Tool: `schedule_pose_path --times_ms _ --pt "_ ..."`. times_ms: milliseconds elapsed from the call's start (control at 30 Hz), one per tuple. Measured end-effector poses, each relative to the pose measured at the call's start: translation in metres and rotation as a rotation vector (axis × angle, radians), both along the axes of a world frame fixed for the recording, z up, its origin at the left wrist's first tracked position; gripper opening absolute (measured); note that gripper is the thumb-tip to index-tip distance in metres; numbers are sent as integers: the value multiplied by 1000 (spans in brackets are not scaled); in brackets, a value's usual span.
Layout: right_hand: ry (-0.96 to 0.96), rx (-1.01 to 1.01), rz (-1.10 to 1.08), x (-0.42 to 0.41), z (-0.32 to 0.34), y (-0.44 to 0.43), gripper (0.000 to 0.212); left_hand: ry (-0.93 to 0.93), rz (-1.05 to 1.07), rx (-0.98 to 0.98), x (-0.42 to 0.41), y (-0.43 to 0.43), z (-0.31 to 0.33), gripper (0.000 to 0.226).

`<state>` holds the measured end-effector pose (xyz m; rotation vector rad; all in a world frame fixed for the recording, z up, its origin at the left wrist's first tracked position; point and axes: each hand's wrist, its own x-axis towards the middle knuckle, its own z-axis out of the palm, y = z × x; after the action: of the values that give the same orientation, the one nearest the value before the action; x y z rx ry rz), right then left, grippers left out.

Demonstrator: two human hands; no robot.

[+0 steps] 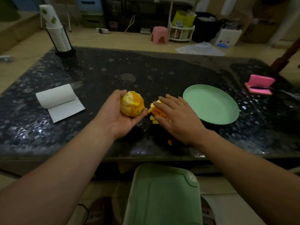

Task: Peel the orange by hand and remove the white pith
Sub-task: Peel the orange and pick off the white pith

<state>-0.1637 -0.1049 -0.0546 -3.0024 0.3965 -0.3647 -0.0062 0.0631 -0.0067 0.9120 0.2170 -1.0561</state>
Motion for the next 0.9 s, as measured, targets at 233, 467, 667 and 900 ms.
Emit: schedule_pose_path --times_ms 233,467,667,900 --pt "151 10 36 -64 -27 -15 92 51 -22 -24 -10 -3 -2 49" --pt "68 100 35 -3 -37 -28 95 21 -34 -29 -10 3 2 51" --pt "59 177 1 37 -38 -33 88 3 -27 -28 -5 0 7 51" --pt "119 21 7 63 -30 -20 79 -7 -24 -9 -6 3 7 49"
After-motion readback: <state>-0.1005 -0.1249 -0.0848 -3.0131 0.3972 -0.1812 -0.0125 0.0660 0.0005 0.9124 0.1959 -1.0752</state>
